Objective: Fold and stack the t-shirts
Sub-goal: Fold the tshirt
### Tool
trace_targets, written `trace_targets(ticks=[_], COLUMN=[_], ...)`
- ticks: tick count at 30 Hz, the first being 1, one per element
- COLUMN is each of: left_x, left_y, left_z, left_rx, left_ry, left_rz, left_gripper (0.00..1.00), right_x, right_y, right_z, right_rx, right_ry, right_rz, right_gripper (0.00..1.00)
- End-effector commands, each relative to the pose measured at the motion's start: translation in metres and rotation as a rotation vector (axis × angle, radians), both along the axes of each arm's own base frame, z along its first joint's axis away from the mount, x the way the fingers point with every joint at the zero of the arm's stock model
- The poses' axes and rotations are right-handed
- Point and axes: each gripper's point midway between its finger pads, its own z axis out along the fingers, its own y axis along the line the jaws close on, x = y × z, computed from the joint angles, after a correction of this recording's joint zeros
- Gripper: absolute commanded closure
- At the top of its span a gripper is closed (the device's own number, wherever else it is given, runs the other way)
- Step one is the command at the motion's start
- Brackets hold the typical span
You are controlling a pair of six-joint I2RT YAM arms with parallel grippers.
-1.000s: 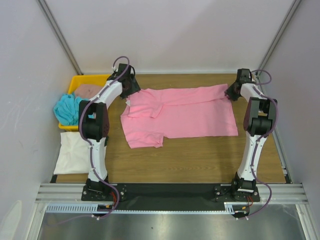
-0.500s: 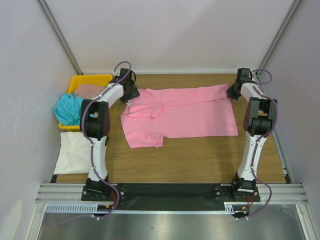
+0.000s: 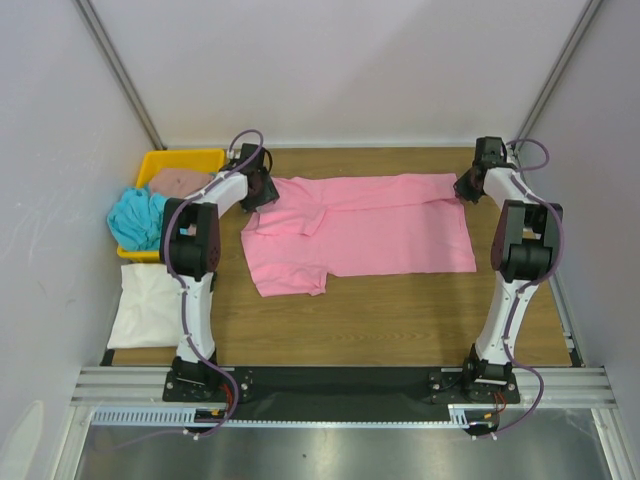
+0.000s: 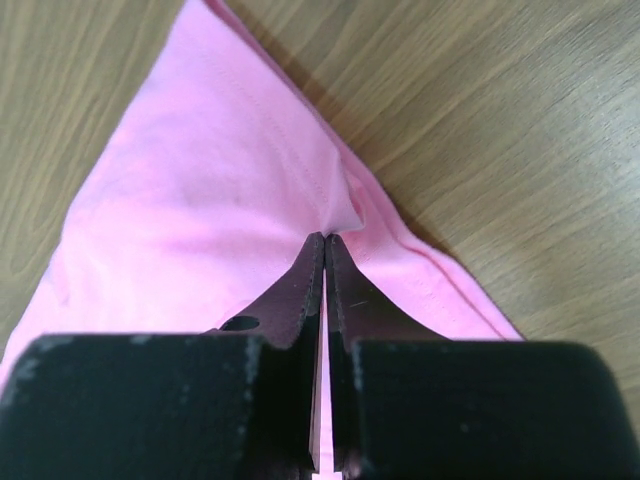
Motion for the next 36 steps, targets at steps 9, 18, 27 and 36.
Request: trace_targets(ticks=[9, 18, 27, 36], left_x=[-0.005, -0.016, -0.016, -0.038], left_y=[0.009, 0.007, 0.003, -0.005], left_z=[0.033, 0.032, 0.056, 0.068], left_rx=[0.017, -0.003, -0.027, -0.073], left_ry=[-0.058, -0.056, -0.112, -0.140], left_rz=[-0.011, -0.017, -0.032, -0.050], left_gripper=[0.35, 0.40, 0.42, 0.41], right_x=[-0.004, -0.005, -0.005, -0.005], right_y=[-0.009, -0.008, -0.009, -0.008], right_z=[0.025, 0.014, 0.011, 0.012], right_rx=[-0.046, -0.040, -0.041, -0.041], right_ry=[-0.018, 0.003, 0.010, 0.007], right_rz=[-0.021, -0.015, -0.011, -0.007], right_gripper=[1.00, 1.00, 1.00, 1.00])
